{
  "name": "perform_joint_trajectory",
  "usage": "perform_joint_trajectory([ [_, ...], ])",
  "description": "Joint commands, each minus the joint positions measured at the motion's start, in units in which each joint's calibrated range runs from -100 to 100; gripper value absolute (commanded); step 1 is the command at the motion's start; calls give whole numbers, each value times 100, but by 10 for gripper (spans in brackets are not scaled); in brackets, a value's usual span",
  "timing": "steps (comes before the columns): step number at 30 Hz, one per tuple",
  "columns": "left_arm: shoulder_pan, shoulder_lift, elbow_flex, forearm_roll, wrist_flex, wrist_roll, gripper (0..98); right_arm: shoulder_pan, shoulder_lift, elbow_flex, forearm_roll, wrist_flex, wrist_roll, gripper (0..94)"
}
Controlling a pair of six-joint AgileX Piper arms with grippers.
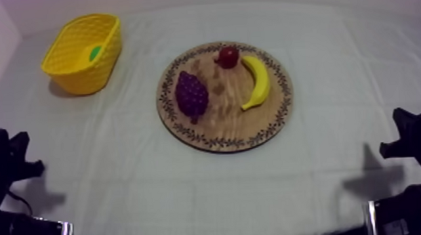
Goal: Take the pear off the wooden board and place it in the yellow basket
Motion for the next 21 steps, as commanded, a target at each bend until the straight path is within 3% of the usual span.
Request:
perform_joint_trajectory([
  [1, 40, -344, 92, 8, -26, 8, 1, 2, -2, 4, -2, -1, 2, 3],
  [7, 92, -378, 271, 24, -555, 1035, 1, 4, -2, 4, -2, -1, 1, 3],
  [10, 97, -381, 291, 26, -619, 1374, 1, 4, -2, 4, -2, -1, 1, 3],
  [21, 99, -383, 301, 27, -651, 1281, 1, 4, -2, 4, -2, -1, 1, 3],
])
